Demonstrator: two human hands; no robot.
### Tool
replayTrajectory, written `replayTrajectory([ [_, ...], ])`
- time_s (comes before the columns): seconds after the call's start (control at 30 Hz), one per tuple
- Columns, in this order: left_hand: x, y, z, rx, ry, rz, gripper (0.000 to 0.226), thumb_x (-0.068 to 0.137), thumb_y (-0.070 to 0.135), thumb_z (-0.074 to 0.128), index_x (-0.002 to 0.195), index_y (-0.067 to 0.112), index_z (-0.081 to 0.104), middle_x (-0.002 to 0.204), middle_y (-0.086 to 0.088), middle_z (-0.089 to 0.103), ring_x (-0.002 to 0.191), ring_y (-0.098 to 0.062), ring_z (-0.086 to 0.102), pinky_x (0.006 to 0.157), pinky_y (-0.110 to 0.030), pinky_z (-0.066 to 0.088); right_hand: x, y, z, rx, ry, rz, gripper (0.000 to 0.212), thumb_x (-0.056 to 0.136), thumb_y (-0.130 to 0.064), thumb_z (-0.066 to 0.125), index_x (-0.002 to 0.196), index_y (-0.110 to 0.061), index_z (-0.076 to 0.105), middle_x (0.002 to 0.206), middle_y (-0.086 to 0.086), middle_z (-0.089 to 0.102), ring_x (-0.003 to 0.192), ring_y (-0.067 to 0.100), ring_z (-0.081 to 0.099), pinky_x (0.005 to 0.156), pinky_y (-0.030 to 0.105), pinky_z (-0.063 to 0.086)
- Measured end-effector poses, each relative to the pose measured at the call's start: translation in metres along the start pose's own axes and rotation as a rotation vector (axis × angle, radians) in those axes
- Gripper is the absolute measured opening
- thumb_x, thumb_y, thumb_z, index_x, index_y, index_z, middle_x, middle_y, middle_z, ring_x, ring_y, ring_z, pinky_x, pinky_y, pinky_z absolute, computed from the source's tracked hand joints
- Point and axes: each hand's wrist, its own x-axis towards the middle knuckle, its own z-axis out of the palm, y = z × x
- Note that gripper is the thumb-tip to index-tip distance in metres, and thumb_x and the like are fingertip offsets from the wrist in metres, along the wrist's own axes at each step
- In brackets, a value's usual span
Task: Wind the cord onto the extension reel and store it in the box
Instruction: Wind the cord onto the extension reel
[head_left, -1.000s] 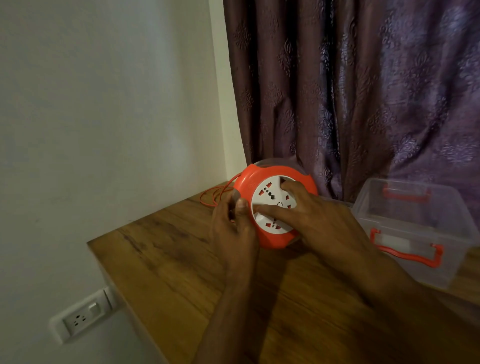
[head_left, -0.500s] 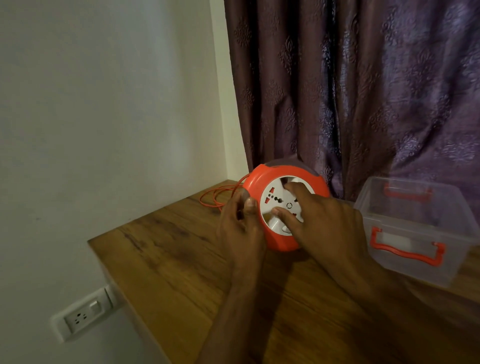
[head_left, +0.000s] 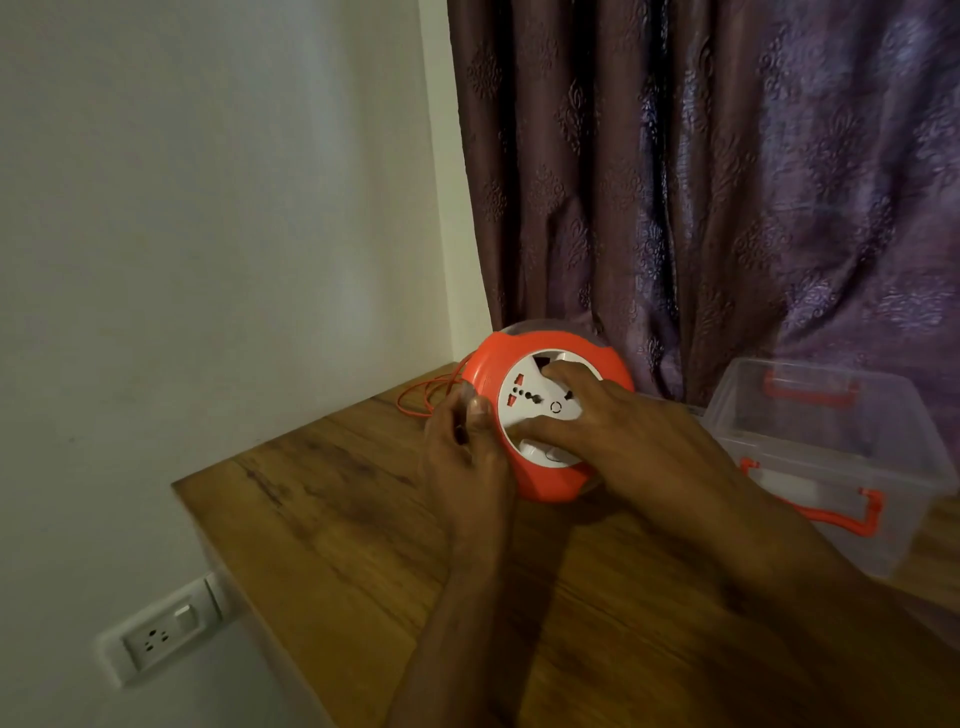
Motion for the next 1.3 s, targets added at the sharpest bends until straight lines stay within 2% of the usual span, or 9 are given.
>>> replayTrajectory([
  [0.17,0.000,0.003,-0.001,0.016,-0.018,0.037,0.030,0.085,0.054,0.043,0.107,0.036,0.054,0.110,0.008,0.064,0.095,-0.007,0.062,0.068,-0.015,0.047,-0.001,0.003,0.000,-0.006,0.006,-0.011,0.045,0.092,-0.040,0.045,0.130,-0.055,0.025,0.155,-0.004,0.004,0.135,0.022,0.028,0.085,0.040,0.045],
  [0.33,0.001,0.001,-0.001,-0.001,-0.020,0.025,0.030,0.091,0.048,0.044,0.110,0.031,0.058,0.110,0.006,0.066,0.096,-0.010,0.064,0.075,-0.025,0.055,-0.002,0.005,-0.001,0.007,0.027,0.006,0.057,0.090,-0.041,0.051,0.132,-0.060,0.018,0.152,-0.003,0.009,0.131,0.023,0.035,0.079,0.041,0.047],
  [0.47,-0.001,0.005,0.000,0.009,-0.018,0.034,0.016,0.092,0.045,0.046,0.102,0.038,0.056,0.099,0.017,0.064,0.089,-0.002,0.063,0.069,-0.019,0.052,0.001,0.008,0.002,0.022,0.069,0.121,0.070,0.084,-0.041,0.058,0.131,-0.062,0.011,0.131,0.000,0.034,0.098,0.024,0.058,0.059,0.033,0.044],
  [0.63,-0.005,0.011,0.001,0.027,-0.042,0.086,0.011,0.091,0.043,0.047,0.096,0.053,0.047,0.098,0.031,0.056,0.090,0.010,0.058,0.067,-0.005,0.047,0.002,0.000,0.011,0.060,0.241,0.313,0.060,0.079,-0.068,0.040,0.134,-0.045,0.029,0.116,0.001,0.058,0.086,0.030,0.063,0.060,0.034,0.045],
  [0.8,-0.007,0.009,0.004,0.071,-0.074,0.121,0.009,0.090,0.048,0.045,0.096,0.055,0.046,0.100,0.028,0.055,0.096,-0.004,0.060,0.076,-0.018,0.046,0.003,-0.012,0.017,0.147,0.367,0.497,0.061,0.077,-0.069,0.045,0.123,-0.028,0.046,0.088,0.006,0.071,0.074,0.034,0.066,0.056,0.031,0.041],
  [0.93,-0.006,0.004,0.004,0.032,-0.054,0.097,0.013,0.091,0.049,0.047,0.103,0.050,0.049,0.107,0.018,0.061,0.095,-0.004,0.062,0.075,-0.020,0.053,0.004,-0.003,0.011,0.342,0.286,0.470,0.047,0.080,-0.057,0.052,0.119,-0.033,0.041,0.096,0.003,0.068,0.086,0.030,0.064,0.067,0.035,0.049],
  [1.0,-0.004,0.001,0.003,-0.020,-0.029,0.027,0.023,0.090,0.049,0.046,0.110,0.041,0.054,0.111,0.011,0.065,0.095,-0.006,0.064,0.073,-0.021,0.055,0.003,0.002,0.006,0.252,0.285,0.330,0.042,0.084,-0.041,0.056,0.122,-0.032,0.042,0.112,0.000,0.061,0.088,0.027,0.063,0.063,0.032,0.047],
  [1.1,-0.001,-0.003,0.002,-0.048,-0.002,-0.019,0.029,0.090,0.051,0.044,0.112,0.036,0.055,0.110,0.009,0.065,0.094,-0.008,0.065,0.072,-0.023,0.055,0.002,0.006,-0.001,0.026,0.157,0.128,0.053,0.082,-0.027,0.061,0.128,-0.036,0.039,0.136,0.001,0.040,0.099,0.027,0.059,0.059,0.028,0.038],
  [1.3,-0.001,-0.002,0.001,-0.050,-0.022,-0.024,0.021,0.089,0.053,0.044,0.106,0.045,0.054,0.108,0.014,0.065,0.091,-0.003,0.064,0.070,-0.017,0.053,-0.001,0.003,0.001,0.016,-0.002,0.039,0.070,0.084,-0.027,0.057,0.135,-0.056,0.018,0.156,-0.002,0.004,0.129,0.025,0.039,0.085,0.039,0.046],
])
